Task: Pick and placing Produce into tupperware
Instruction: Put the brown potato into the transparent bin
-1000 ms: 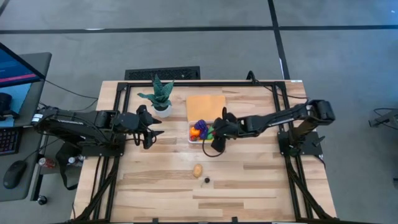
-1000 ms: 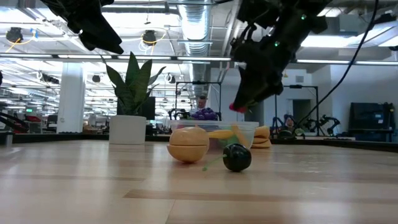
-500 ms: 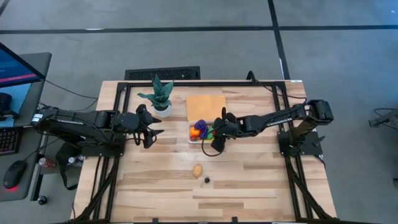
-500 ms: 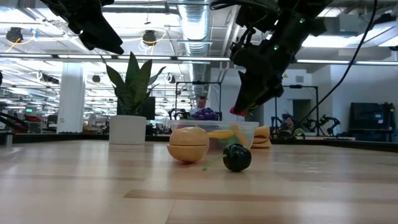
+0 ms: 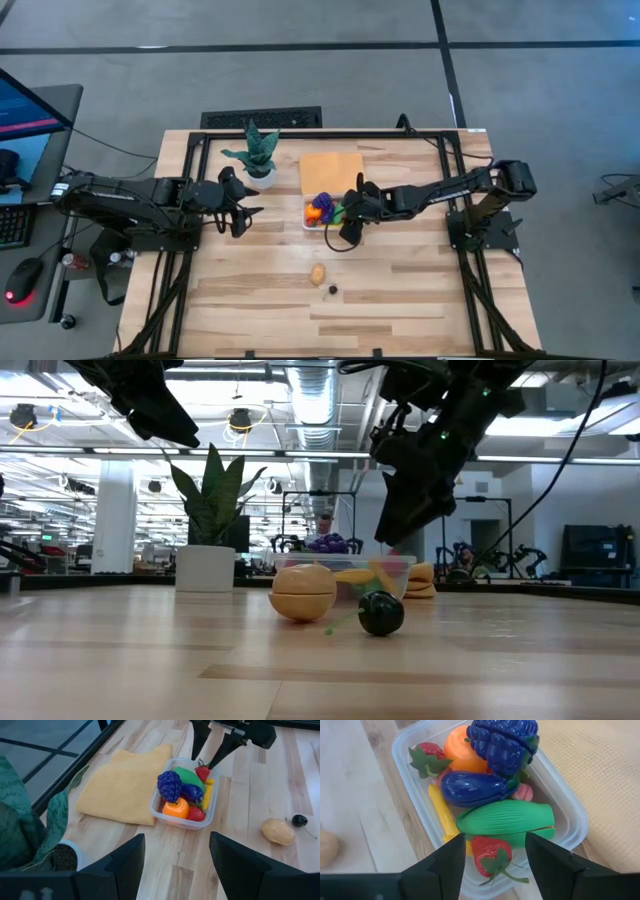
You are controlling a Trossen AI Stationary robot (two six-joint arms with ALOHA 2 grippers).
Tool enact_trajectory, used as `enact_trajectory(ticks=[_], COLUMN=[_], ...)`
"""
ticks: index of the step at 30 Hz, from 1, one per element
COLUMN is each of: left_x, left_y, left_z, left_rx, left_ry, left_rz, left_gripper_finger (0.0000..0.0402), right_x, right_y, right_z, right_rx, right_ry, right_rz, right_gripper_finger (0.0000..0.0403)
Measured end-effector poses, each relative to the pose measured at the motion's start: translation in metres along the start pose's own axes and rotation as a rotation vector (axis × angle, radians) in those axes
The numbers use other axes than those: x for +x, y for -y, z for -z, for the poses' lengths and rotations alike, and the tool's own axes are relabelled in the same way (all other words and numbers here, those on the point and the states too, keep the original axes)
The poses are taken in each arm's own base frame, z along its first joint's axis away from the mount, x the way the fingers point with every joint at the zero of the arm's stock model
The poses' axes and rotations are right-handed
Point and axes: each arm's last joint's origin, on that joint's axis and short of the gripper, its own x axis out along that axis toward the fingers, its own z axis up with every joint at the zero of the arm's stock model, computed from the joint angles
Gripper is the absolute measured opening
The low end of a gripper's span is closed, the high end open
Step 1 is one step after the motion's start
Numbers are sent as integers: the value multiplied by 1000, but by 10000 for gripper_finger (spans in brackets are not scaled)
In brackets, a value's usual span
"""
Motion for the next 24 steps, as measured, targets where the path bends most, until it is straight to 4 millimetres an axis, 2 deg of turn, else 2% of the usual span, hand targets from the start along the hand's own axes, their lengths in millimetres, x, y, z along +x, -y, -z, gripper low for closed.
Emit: enact_trajectory(ticks=[5, 11, 16, 18, 21, 24], left_x=[0, 2, 3, 3, 3, 2], left_y=[1, 2, 2, 2, 2, 4], left_z=[0, 0, -1, -5, -10, -16], left_rx=[-7, 10, 59, 24, -51, -48], left_ry=[-2, -9, 1, 39, 97, 155], left_rz=[20, 27, 8, -10, -10, 13], left_gripper_finger=[212, 212, 212, 212, 212, 212], right_x=[-19, -65, -106, -120, -139, -152], right_y=[1, 3, 1, 0, -1, -4], right_z=[-9, -20, -16, -11, -3, 5], right_rx=[10, 16, 18, 56, 136, 174], right_ry=[44, 113, 131, 128, 93, 34], right_rz=[-20, -65, -233, -276, -349, -437], right_gripper_finger=[213, 222, 218, 215, 212, 212])
